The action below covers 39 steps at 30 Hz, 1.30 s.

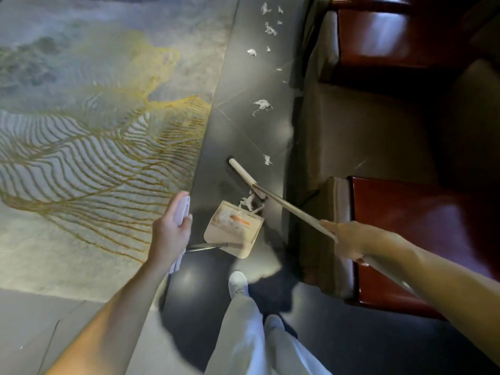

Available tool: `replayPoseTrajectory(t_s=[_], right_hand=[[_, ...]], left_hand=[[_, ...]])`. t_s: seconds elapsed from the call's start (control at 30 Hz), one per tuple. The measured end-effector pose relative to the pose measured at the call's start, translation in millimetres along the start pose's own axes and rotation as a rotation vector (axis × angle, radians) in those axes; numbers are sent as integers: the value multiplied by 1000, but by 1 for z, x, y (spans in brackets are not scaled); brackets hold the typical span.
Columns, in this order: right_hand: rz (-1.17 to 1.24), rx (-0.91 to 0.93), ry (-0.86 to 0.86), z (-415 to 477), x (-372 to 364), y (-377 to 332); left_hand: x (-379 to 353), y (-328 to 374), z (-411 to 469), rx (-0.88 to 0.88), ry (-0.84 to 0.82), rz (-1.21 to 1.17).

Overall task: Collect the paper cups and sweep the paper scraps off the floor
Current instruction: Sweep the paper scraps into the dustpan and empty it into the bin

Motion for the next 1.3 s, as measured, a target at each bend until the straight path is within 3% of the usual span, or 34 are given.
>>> replayPoseTrajectory(t_s=[0.3,0.57,0.67,0.8,1.03,1.3], right_hand=[[73,-75,43,85,56,-57],[10,22,-196,77,23,-101],[7,63,-293,48,1,-93],[43,77,-299,19,-15,-66],[80,63,-231,-35,-58,-35],[101,-47,-186,-85,-106,-21]], left_hand=[[-11,-17,77,17,-119,-2],[-14,-22,125,17,-149,-51],[-16,-16,113,-4,-166,-59],[-15,-9,77,-38,-173,-68],[4,-8,8,-57,-105,-43],[23,-4,-53,-61,-148,10]])
Point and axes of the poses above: each hand's wrist, its own z-axis towards the middle knuckle, its own x-axis out of the back of the hand, y = z × x, the point moved 6 cm from there along z, towards the middle knuckle, and after that the axes turned 12 degrees about -z, right-handed, at the moved point
